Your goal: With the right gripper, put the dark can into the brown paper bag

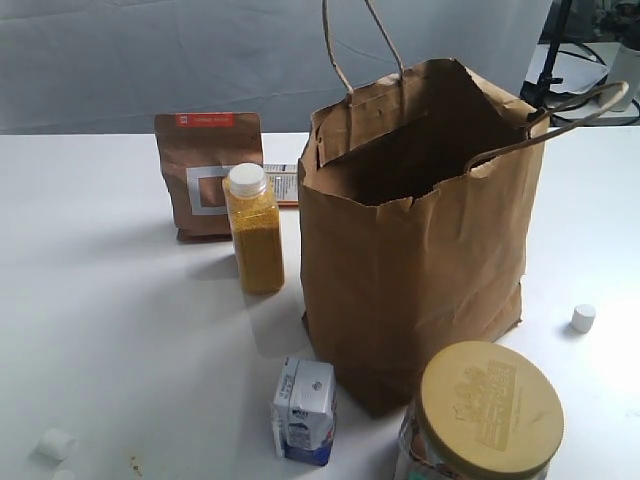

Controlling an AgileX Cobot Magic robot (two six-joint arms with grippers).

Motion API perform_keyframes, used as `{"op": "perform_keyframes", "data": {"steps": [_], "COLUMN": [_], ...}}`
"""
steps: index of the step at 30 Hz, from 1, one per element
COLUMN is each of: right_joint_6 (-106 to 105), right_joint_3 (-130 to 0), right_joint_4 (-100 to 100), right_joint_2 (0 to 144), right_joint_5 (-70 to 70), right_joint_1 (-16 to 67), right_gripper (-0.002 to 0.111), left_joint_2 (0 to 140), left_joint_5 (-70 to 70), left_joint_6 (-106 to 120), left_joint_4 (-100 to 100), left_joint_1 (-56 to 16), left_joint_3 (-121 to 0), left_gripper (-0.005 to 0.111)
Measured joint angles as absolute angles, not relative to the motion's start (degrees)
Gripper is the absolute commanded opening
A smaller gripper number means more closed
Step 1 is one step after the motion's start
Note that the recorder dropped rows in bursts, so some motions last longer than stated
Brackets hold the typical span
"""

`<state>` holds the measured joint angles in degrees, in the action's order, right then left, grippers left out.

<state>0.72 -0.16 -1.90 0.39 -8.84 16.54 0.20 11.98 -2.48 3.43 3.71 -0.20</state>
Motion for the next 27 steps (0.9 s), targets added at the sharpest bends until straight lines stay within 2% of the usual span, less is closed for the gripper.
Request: {"op": "perform_keyframes", "data": {"steps": [27], "right_joint_6": [0.00], "right_joint_3": [-0.16], "right_joint_4": [0.00], "right_joint_2": [0.39], "right_joint_5": [-8.84], "right_joint_1": [16.43], "right_gripper": [0.000], "left_joint_2": [0.20], "left_joint_5": [11.98], "left_joint_6": [-2.48], "left_joint_4": [3.43], "left_joint_1": [3.71], "left_joint_3": [-0.20], "left_gripper": [0.000]}}
